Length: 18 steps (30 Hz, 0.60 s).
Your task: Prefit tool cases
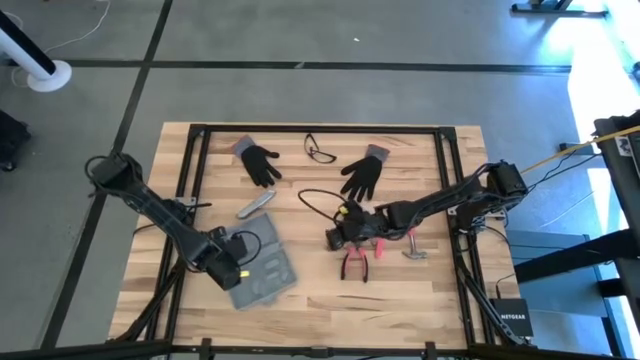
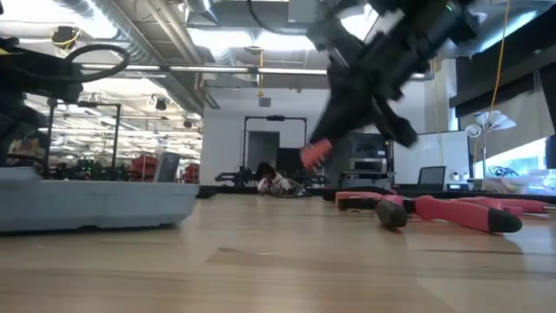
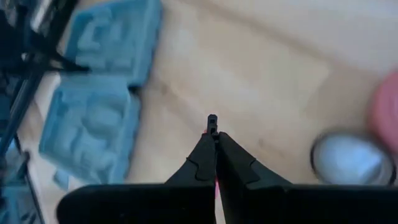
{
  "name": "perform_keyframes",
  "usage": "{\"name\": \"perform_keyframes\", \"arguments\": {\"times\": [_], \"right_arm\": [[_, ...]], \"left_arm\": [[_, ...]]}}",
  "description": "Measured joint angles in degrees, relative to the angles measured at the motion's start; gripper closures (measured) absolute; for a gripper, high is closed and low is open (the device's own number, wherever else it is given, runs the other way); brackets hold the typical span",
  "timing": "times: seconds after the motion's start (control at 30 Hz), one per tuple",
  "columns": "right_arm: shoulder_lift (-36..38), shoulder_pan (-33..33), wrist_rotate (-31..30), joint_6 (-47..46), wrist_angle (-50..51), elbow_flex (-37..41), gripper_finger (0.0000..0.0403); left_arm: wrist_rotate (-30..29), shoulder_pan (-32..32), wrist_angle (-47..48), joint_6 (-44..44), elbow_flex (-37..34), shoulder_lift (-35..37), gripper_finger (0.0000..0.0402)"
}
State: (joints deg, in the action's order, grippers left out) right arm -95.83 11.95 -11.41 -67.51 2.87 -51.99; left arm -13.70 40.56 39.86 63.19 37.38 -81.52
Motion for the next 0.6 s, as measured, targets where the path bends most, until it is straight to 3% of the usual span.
{"name": "perform_keyframes", "arguments": {"times": [0.2,0.33,0.6], "right_arm": [[0.01,0.02,2.57,-4.37,-10.74,4.97,0.0403],[0.09,0.02,0.54,-5.51,-7.65,5.05,0.0391],[-0.48,0.02,1.93,-5.59,-6.56,5.01,0.0252]], "left_arm": [[0.53,2.34,3.94,8.66,-0.08,3.07,0.0401],[0.24,3.89,3.95,12.44,-0.02,3.28,0.0401],[-0.26,4.5,3.27,16.8,0.11,3.38,0.0401]]}}
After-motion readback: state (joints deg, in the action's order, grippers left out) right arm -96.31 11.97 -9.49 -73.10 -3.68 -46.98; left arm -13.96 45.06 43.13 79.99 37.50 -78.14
